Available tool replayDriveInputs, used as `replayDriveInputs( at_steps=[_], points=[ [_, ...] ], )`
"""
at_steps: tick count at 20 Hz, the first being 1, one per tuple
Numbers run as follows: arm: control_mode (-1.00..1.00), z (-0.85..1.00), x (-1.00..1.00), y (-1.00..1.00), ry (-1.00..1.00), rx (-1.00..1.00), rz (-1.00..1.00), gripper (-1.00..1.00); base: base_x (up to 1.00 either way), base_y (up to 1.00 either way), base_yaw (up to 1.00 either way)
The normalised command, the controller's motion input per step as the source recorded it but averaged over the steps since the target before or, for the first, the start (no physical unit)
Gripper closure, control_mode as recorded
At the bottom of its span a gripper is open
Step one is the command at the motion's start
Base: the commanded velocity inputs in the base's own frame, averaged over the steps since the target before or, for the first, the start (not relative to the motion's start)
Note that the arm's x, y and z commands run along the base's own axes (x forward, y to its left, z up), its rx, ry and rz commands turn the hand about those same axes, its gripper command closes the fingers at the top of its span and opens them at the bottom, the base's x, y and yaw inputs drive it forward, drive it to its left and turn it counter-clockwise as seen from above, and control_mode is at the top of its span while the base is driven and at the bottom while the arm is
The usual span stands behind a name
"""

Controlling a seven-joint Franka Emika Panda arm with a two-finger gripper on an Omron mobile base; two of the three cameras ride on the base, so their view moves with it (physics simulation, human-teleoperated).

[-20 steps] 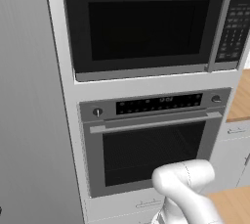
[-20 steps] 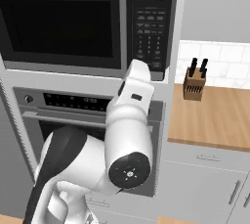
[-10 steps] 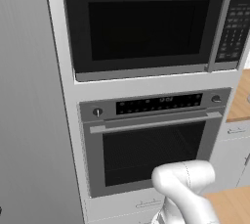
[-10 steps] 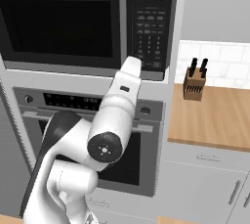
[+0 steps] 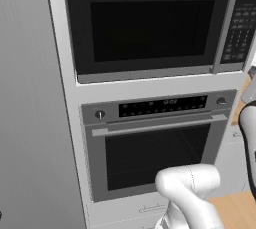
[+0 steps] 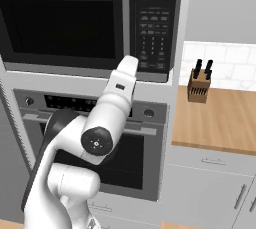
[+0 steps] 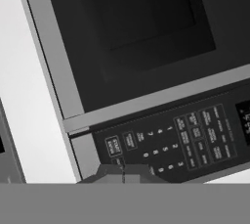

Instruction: Open the microwave, place the bowl with waffle inside the microwave, then close the microwave door and turn it on.

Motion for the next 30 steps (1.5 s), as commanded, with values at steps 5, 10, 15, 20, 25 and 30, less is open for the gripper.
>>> replayDriveInputs(
  at_steps=[5,10,15,20,25,30],
  points=[
    [-1.0,0.0,0.15,0.0,0.0,0.0,0.0,1.0,0.0,0.0,0.0],
    [-1.0,0.0,0.24,0.0,0.0,0.0,0.0,1.0,0.0,0.0,0.0],
    [-1.0,0.0,0.31,0.0,0.0,0.0,0.0,1.0,0.0,0.0,0.0],
    [-1.0,0.0,0.32,-0.09,0.0,0.0,0.0,1.0,0.0,0.0,0.0],
    [-1.0,0.0,0.32,-0.19,0.0,0.0,0.0,1.0,0.0,0.0,0.0],
    [-1.0,-0.09,0.39,-0.06,0.0,0.0,0.0,1.0,0.0,0.0,0.0]
  ],
)
